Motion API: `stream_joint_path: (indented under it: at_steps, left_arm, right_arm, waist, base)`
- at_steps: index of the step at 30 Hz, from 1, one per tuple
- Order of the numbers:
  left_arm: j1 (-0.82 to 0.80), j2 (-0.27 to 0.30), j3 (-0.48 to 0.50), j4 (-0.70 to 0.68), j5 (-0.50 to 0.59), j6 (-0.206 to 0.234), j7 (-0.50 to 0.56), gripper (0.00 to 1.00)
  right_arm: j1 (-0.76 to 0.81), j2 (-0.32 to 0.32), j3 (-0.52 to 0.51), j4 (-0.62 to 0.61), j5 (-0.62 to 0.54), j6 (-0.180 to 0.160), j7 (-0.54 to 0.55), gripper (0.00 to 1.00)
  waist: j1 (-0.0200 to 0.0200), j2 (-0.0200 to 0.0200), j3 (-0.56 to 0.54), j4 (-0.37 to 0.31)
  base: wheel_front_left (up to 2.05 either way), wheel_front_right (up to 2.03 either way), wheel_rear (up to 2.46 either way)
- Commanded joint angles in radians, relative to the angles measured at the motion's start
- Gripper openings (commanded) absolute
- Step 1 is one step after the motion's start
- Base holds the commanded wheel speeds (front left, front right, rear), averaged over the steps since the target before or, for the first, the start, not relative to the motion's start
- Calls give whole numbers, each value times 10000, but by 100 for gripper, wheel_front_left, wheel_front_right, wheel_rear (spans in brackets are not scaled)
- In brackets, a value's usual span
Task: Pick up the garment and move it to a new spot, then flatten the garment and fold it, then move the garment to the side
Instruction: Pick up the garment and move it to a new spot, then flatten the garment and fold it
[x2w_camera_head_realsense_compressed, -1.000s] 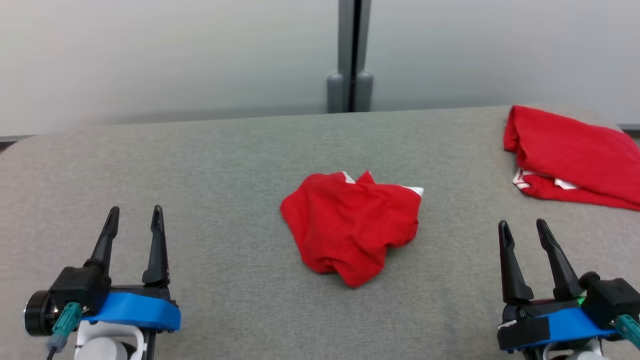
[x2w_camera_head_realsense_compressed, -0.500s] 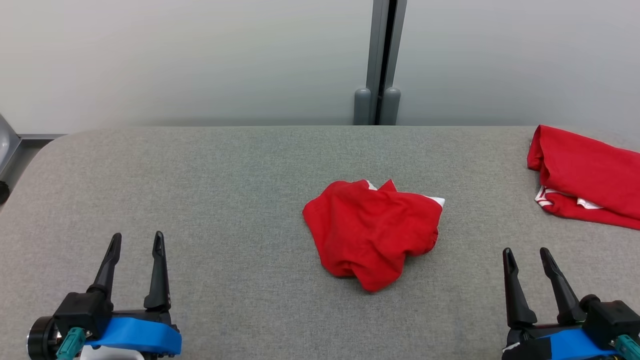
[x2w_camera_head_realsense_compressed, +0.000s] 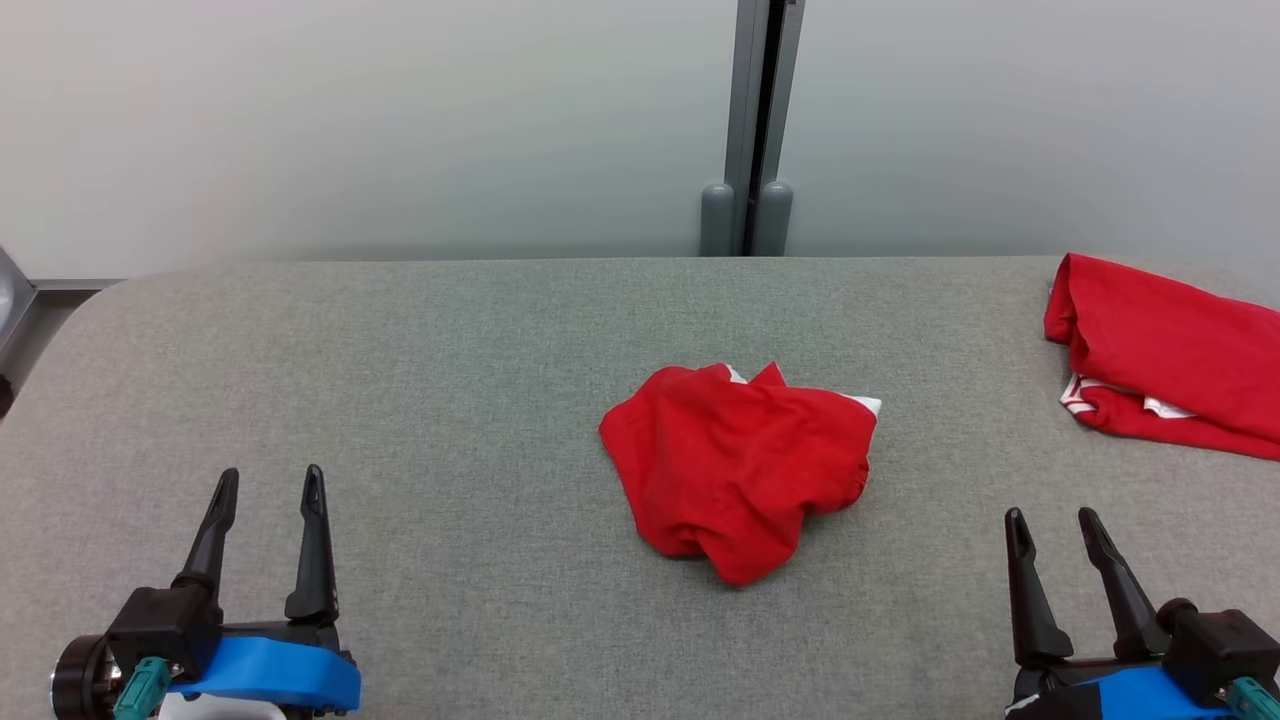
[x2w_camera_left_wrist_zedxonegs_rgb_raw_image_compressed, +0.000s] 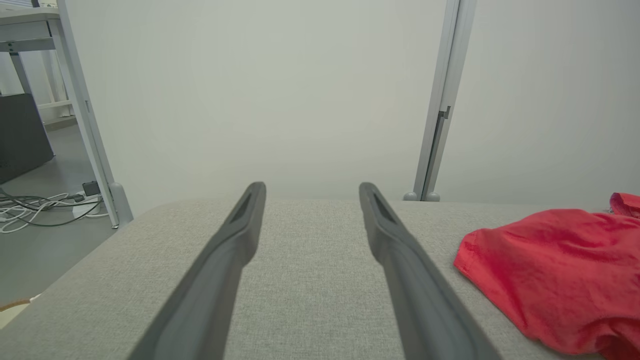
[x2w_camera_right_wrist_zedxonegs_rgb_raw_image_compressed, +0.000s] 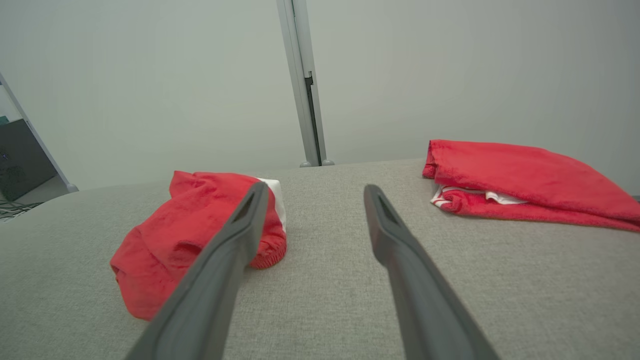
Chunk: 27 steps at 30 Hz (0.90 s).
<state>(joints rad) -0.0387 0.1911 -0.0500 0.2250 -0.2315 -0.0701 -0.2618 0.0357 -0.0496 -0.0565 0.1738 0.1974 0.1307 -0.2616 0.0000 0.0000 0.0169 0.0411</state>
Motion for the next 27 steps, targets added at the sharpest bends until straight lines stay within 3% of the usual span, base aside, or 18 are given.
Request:
stream_joint_path:
  at_steps: [1, 15, 27]
  left_arm:
    - [62, -24, 35, 16, 56, -42, -44, 100]
    - [-182, -250, 290, 68, 322, -260, -45, 100]
    - [-632, -519, 251, 84, 518, -418, -43, 100]
  right_arm:
    - [150, -19, -16, 14, -3, 2, -45, 100]
    - [-436, -17, -4, 177, -167, 2, -45, 100]
    - [-3448, -91, 215, 936, -1063, 2, 75, 100]
  waist:
    - [0, 0, 20, -5]
    - [0, 0, 252, 27]
    - [0, 0, 910, 412]
  base:
    - [0, 0, 0]
    - [0, 0, 0]
    - [0, 0, 0]
